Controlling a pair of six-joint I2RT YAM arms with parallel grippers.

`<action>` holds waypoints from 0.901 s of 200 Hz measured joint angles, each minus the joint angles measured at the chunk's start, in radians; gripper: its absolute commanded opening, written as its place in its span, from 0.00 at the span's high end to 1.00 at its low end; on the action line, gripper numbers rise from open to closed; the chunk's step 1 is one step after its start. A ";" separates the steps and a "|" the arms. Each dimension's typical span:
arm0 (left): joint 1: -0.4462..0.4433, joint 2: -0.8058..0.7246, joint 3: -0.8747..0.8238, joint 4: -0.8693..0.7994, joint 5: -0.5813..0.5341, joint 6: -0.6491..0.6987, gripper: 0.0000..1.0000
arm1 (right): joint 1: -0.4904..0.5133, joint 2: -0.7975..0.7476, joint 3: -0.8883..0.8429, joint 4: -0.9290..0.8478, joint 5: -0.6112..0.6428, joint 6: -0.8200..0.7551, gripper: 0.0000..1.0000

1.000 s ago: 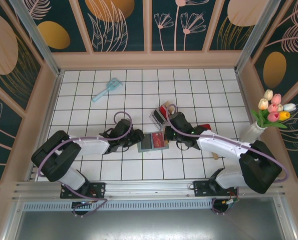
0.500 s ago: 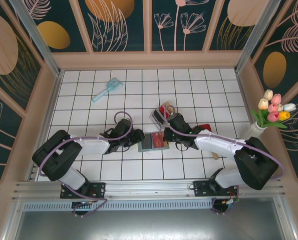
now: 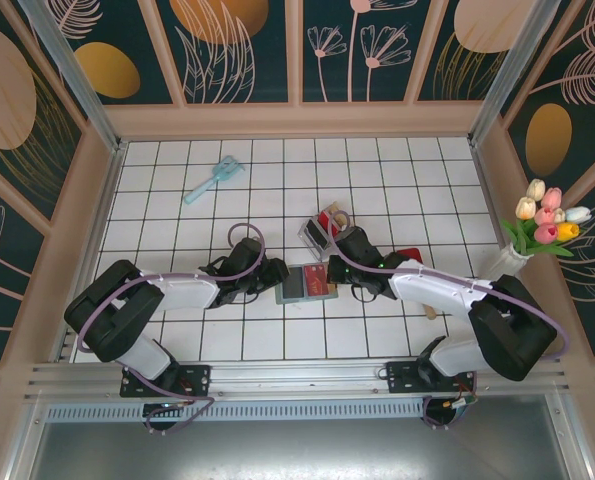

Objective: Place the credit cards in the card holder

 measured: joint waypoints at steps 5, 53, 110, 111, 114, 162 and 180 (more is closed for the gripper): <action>0.000 0.000 0.000 0.000 0.000 0.000 0.53 | 0.000 -0.001 0.000 0.000 0.000 0.000 1.00; 0.000 0.003 0.000 0.003 0.000 0.000 0.53 | 0.000 0.010 0.000 0.003 0.010 -0.002 1.00; 0.000 0.005 0.000 0.004 0.000 0.000 0.54 | 0.000 0.015 0.000 0.028 -0.016 0.002 1.00; 0.000 0.005 0.000 0.004 0.000 0.000 0.54 | 0.000 0.015 0.000 0.029 -0.016 0.002 1.00; 0.000 0.005 0.000 0.004 0.000 0.000 0.54 | 0.000 0.015 0.000 0.028 -0.017 0.002 1.00; -0.001 0.010 0.002 0.012 0.000 0.000 0.54 | 0.000 -0.014 0.013 0.015 -0.026 0.002 1.00; -0.001 0.012 0.002 0.014 0.000 0.000 0.54 | 0.000 -0.037 0.031 -0.003 -0.032 0.002 1.00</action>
